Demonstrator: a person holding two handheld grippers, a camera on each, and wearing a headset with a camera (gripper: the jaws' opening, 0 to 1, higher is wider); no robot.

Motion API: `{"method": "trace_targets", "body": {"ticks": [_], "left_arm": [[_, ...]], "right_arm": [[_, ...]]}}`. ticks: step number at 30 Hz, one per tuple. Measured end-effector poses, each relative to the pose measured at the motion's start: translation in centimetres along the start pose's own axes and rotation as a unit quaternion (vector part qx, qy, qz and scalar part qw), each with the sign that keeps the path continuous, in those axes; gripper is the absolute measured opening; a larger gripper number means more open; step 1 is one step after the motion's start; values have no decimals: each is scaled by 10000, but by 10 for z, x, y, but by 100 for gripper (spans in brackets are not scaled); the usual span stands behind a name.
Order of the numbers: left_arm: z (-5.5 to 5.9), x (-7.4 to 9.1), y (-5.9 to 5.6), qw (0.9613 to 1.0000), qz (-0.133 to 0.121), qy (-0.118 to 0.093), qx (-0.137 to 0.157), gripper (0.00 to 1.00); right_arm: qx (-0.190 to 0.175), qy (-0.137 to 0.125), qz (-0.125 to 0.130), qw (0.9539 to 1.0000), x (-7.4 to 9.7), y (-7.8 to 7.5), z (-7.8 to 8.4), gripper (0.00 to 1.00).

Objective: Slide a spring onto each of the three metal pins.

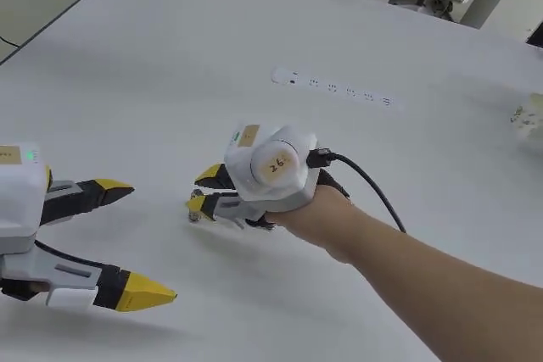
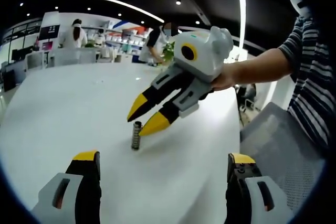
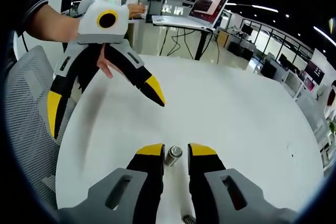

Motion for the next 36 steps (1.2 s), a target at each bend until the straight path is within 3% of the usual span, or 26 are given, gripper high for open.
{"method": "trace_targets", "body": {"ticks": [10, 22, 36], "left_arm": [[-14, 0, 1, 9999, -17, -96, -64, 98], [-27, -5, -3, 9997, 28, -142, -171, 98], [-34, -13, -8, 9995, 53, -209, -237, 98]], "right_arm": [[-214, -324, 40, 9992, 19, 2, -10, 20], [-717, -696, 274, 9946, 55, 5, 1, 31], [-1188, -1195, 694, 9833, 100, 10, 19, 45]]}}
Point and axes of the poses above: the centre of the closed fingertips' face, and the gripper's own axes: x roughly backward along the fingers, y roughly to its left, z roughly out of its underside, the point moved 3 cm from there along x, roughly backward along the fingers
